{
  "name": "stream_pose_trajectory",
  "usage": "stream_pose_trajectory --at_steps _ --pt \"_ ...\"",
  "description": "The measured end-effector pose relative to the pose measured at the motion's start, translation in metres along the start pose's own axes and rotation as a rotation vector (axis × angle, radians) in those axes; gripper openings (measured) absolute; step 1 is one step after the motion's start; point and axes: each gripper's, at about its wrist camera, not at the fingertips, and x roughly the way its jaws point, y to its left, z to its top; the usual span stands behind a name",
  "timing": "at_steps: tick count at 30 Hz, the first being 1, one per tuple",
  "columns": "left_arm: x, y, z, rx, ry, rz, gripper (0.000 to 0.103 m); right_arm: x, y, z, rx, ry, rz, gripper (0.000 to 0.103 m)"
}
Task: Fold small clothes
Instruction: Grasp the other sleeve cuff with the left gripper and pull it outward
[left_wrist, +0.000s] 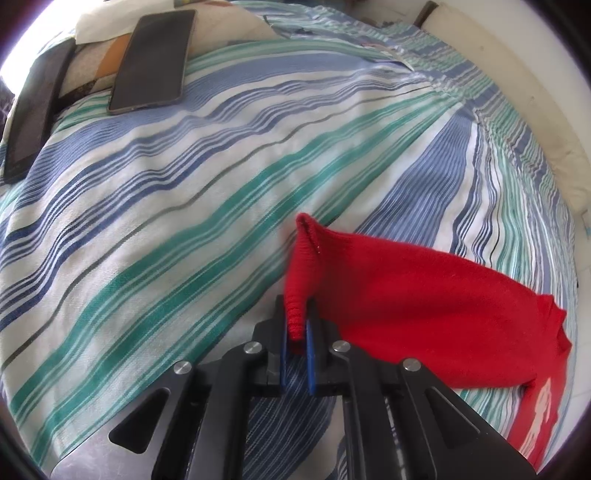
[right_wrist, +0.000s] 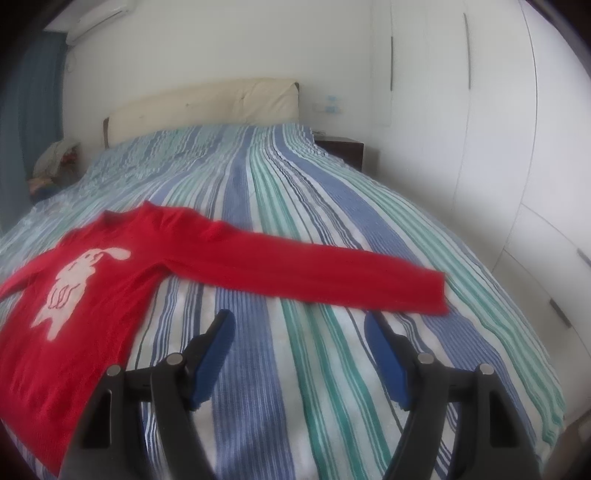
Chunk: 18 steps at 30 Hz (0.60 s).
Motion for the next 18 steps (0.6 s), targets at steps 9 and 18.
stream_pose_trajectory --at_steps 9,18 --pt "0.0034 -0.0007 0.0009 0.003 0.004 0.001 0.007 0.0013 -0.0007 0.0001 0.001 0.003 -0.003 0.072" --pt "0.0041 0.0004 0.0003 0.002 0.002 0.000 0.007 0.0004 0.0005 -0.0001 0.002 0.003 -0.002 0.072"
